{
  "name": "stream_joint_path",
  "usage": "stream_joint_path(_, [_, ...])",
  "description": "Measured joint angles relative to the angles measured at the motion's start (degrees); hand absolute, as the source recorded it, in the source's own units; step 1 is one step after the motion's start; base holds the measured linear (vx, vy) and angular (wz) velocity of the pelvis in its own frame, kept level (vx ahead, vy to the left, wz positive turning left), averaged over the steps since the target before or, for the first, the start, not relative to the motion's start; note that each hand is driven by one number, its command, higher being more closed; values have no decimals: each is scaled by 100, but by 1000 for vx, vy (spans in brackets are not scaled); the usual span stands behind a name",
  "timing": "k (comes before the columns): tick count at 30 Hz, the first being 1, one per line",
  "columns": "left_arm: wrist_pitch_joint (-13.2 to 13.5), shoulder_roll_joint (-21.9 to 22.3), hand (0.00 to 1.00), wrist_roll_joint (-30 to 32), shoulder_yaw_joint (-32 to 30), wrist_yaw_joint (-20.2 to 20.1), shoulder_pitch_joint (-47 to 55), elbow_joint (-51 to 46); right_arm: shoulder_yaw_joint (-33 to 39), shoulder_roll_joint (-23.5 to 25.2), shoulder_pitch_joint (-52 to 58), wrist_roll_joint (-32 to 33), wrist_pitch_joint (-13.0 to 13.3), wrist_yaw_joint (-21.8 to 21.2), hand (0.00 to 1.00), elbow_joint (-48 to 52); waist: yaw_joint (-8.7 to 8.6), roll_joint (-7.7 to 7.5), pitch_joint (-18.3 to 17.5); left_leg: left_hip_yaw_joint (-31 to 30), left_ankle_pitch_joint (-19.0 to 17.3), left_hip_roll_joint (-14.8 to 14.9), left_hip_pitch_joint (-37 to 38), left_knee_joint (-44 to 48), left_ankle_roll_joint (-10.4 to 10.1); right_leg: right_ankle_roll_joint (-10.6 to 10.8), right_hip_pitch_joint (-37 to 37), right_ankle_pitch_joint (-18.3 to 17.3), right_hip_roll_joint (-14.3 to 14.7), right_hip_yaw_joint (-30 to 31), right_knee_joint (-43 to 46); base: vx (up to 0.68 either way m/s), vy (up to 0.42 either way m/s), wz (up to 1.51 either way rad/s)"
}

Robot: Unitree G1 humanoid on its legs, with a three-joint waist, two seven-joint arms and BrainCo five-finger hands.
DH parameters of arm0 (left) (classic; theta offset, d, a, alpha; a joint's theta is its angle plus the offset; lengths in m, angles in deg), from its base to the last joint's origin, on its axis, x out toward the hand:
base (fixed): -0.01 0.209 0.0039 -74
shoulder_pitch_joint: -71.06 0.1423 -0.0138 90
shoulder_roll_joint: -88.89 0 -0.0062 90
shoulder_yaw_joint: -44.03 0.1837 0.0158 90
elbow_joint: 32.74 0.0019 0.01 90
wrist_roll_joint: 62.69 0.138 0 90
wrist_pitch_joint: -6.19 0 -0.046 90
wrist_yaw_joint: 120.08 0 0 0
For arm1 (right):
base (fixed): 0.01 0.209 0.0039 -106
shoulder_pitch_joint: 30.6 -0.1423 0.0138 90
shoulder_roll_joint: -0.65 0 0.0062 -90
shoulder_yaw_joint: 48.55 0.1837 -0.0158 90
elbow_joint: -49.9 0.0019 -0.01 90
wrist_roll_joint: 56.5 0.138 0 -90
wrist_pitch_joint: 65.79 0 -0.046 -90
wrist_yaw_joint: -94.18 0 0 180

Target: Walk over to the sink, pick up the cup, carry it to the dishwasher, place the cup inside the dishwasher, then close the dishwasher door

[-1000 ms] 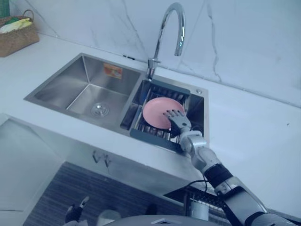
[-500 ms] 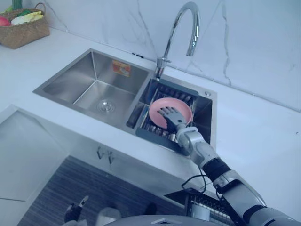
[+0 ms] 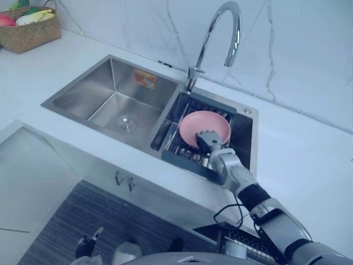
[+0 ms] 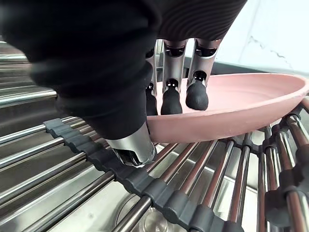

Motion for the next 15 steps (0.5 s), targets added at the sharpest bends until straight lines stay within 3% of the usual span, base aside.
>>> stream_joint_path(7, [3, 0, 0, 0, -2, 3, 11, -28, 409, -10, 361, 559, 385, 623, 100, 632, -92, -5, 94, 113, -5, 2, 30, -1, 2, 6, 4, -3, -1, 52, 0, 5, 31, -4])
stream_joint_path(15, [14, 0, 0, -1, -8, 7, 76, -33, 833, -65, 672, 1218, 656, 773, 100, 1542, -202, 11, 105, 263, -60, 9, 89, 38, 32, 4, 12, 7, 21, 198, 0, -5, 32, -9])
